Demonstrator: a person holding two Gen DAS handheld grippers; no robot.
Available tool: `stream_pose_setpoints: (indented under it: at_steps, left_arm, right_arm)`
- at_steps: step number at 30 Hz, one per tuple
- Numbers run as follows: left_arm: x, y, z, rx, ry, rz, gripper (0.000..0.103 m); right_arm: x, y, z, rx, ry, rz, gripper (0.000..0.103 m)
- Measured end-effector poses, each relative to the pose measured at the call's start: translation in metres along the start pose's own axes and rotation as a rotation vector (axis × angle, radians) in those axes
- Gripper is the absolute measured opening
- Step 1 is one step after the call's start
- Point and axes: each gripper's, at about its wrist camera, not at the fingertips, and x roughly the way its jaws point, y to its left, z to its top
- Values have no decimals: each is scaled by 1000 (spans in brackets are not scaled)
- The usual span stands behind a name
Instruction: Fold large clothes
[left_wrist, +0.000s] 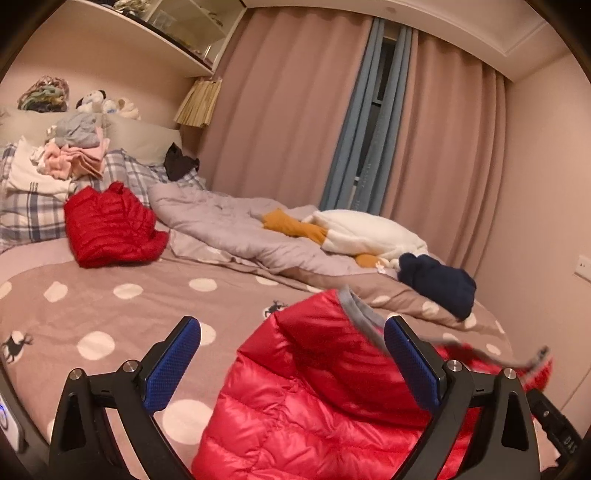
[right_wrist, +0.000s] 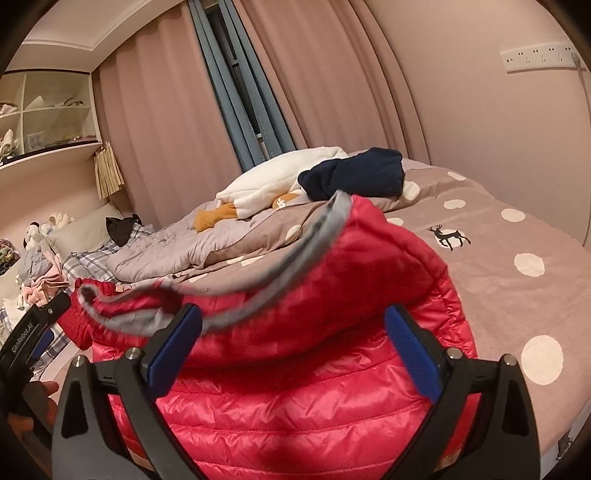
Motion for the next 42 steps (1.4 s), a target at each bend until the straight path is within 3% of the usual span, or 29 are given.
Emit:
stream_pose_setpoints:
  at_steps: [22, 26, 30, 33, 36, 42]
  left_arm:
    - [3, -11, -10, 38, 39, -31, 99]
    - [19, -16, -18, 87, 66, -13, 99]
    - [68, -21, -47, 166, 206, -23, 99]
    - [101, -21, -75, 228, 258, 32, 99]
    - [118, -14, -97, 165, 269, 22, 99]
    - [113, -15, -100, 201, 278, 37, 99]
  right_arm:
    - [9, 1, -5, 1, 35, -11, 100]
    - [21, -1, -5, -14, 47, -25, 101]
    - [61, -3, -10, -71, 99, -104, 102]
    - [104, -10, -24, -116, 196, -121, 102]
    - [146, -19, -43, -125, 317, -100, 103]
    - [146, -17, -50, -166, 295, -134, 103]
